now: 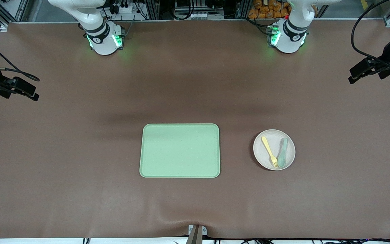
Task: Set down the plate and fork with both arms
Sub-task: 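Lower the left gripper to the plate rim and grasp it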
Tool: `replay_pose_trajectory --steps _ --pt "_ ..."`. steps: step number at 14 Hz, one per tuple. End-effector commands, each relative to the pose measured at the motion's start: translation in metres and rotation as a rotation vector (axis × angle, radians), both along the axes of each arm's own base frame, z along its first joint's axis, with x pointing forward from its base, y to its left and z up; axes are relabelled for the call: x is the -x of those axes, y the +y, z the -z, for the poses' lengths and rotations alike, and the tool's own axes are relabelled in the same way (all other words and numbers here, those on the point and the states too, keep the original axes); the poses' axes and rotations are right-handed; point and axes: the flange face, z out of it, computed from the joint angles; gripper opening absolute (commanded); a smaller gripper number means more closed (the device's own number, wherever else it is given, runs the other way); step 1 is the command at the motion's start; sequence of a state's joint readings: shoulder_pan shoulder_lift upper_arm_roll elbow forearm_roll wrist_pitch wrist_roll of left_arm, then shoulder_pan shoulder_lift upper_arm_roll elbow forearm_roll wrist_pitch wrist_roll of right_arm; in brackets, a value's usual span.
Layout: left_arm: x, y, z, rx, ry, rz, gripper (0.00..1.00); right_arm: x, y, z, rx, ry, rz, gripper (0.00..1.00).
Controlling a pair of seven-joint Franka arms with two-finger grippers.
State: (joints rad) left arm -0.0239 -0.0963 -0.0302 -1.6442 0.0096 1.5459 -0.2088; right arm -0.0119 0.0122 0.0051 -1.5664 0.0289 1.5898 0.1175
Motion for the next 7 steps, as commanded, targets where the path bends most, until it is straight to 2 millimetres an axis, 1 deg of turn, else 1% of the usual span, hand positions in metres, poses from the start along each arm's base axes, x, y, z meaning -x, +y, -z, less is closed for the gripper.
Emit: replay_pose_trajectory --steps 1,4,5,6,7 --pt "-0.002 0.0 -0.005 0.017 0.004 0.011 1.0 -0.001 -0.002 -0.001 -0.019 0.005 0.0 1.0" --pt "-0.003 -0.003 -0.006 0.008 0.006 0.018 1.0 -0.001 -0.002 -0.001 -0.019 0.005 0.0 1.0" --pt "-0.01 -0.005 -0.005 0.007 0.005 0.021 1.0 -0.001 -0.001 -0.001 -0.019 0.005 -0.002 1.0" --pt "-0.021 -0.004 0.005 0.008 0.021 0.023 1.0 -0.001 -0.002 -0.001 -0.019 0.005 0.0 1.0" --pt "-0.027 -0.005 0.015 0.015 0.039 0.026 1.0 -0.001 -0.001 -0.001 -0.02 0.005 -0.002 1.0"
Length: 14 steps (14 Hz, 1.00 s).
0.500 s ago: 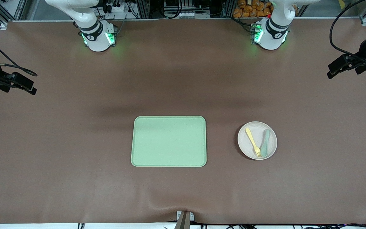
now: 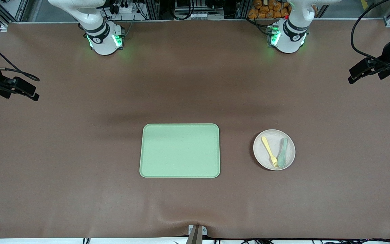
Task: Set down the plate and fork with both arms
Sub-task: 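Lower the left gripper to the plate rim and grasp it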
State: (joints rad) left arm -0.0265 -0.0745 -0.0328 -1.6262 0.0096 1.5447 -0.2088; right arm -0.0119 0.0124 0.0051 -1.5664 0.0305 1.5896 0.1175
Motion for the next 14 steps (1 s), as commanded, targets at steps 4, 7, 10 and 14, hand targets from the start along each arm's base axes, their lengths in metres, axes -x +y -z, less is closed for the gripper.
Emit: replay_pose_trajectory --steps 4,7,10,14 --pt "-0.066 0.003 0.092 0.023 0.092 0.007 1.0 -0.001 -0.001 -0.001 -0.019 0.004 -0.002 1.0" --pt "-0.094 0.002 0.152 0.025 0.099 0.007 1.0 -0.001 -0.002 -0.001 -0.019 0.004 0.0 1.0" --pt "-0.114 -0.001 0.218 0.027 0.094 0.012 1.0 -0.001 -0.003 -0.001 -0.019 0.004 0.001 1.0" --pt "-0.121 -0.01 0.295 0.026 0.088 0.027 1.0 -0.001 -0.002 -0.001 -0.019 0.004 0.0 1.0"
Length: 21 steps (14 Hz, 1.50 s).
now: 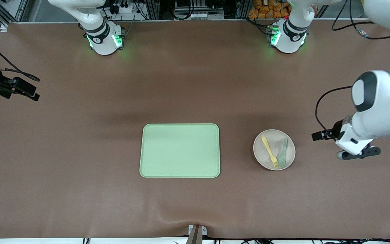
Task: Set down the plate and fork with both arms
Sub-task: 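Lower the left gripper to the plate rim and grasp it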
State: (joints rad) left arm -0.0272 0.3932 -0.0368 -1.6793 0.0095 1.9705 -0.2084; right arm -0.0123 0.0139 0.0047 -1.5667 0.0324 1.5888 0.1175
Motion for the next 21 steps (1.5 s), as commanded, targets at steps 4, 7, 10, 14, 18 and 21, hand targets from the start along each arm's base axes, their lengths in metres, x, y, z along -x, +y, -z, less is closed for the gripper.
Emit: replay_pose_trajectory --steps 4,7,10,14,18,21 --pt "0.006 -0.007 0.079 0.019 -0.043 0.025 1.0 -0.001 -0.002 -0.002 -0.017 0.002 -0.001 1.0" --pt "0.005 -0.016 0.103 0.021 -0.057 0.041 0.83 0.0 -0.002 -0.002 -0.017 0.003 -0.001 1.0" --pt "0.002 -0.02 0.125 0.024 -0.075 0.047 0.77 0.0 -0.002 -0.002 -0.017 0.006 -0.001 1.0" --pt "0.001 -0.021 0.149 0.027 -0.087 0.048 0.68 0.0 -0.002 -0.002 -0.023 0.008 0.0 1.0" --pt "0.003 -0.03 0.158 0.037 -0.076 0.058 0.59 0.0 -0.002 -0.002 -0.023 0.008 0.0 1.0" --pt "0.005 -0.03 0.167 0.037 -0.064 0.056 0.56 0.0 -0.002 -0.001 -0.025 0.012 0.0 1.0"
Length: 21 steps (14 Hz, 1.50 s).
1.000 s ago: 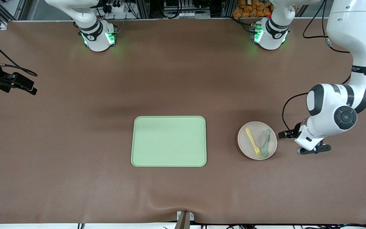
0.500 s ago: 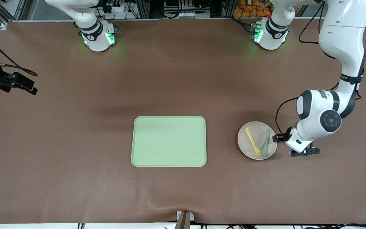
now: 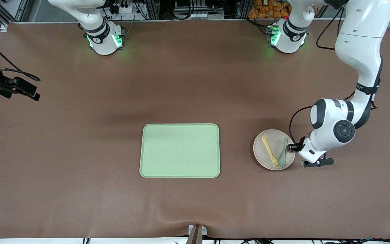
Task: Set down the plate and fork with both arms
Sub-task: 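Lower the left gripper to the plate rim and grasp it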
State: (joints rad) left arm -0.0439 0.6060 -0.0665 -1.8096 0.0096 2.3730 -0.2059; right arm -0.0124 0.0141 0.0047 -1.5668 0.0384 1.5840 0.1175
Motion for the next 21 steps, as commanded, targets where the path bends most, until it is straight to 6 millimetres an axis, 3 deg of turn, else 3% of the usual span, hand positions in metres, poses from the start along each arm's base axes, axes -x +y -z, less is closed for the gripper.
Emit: replay_pose_trajectory --steps 1,3,6,8,15,19,21 --pt "0.0 0.001 0.005 0.006 -0.004 0.015 0.55 0.0 -0.002 -0.001 -0.017 0.01 -0.002 1.0" --pt "0.0 0.002 0.005 0.006 -0.004 0.014 0.47 0.002 -0.001 0.0 -0.017 0.023 -0.002 1.0" --pt "0.0 0.003 0.006 0.01 -0.004 0.006 0.22 0.002 0.0 0.0 -0.019 0.024 -0.001 1.0" --pt "-0.001 0.002 0.004 0.011 -0.007 0.006 0.12 0.002 0.0 0.0 -0.017 0.026 0.007 1.0" --pt "-0.002 0.001 0.002 0.013 -0.011 0.008 0.0 0.002 0.007 -0.005 -0.017 0.015 -0.01 1.0" --pt "-0.006 -0.011 -0.015 0.037 -0.034 0.016 0.0 0.004 0.005 -0.005 -0.006 0.029 -0.009 1.0" --pt "-0.009 -0.016 -0.033 0.098 -0.054 -0.044 0.0 0.004 0.006 -0.006 -0.005 0.028 -0.011 1.0"
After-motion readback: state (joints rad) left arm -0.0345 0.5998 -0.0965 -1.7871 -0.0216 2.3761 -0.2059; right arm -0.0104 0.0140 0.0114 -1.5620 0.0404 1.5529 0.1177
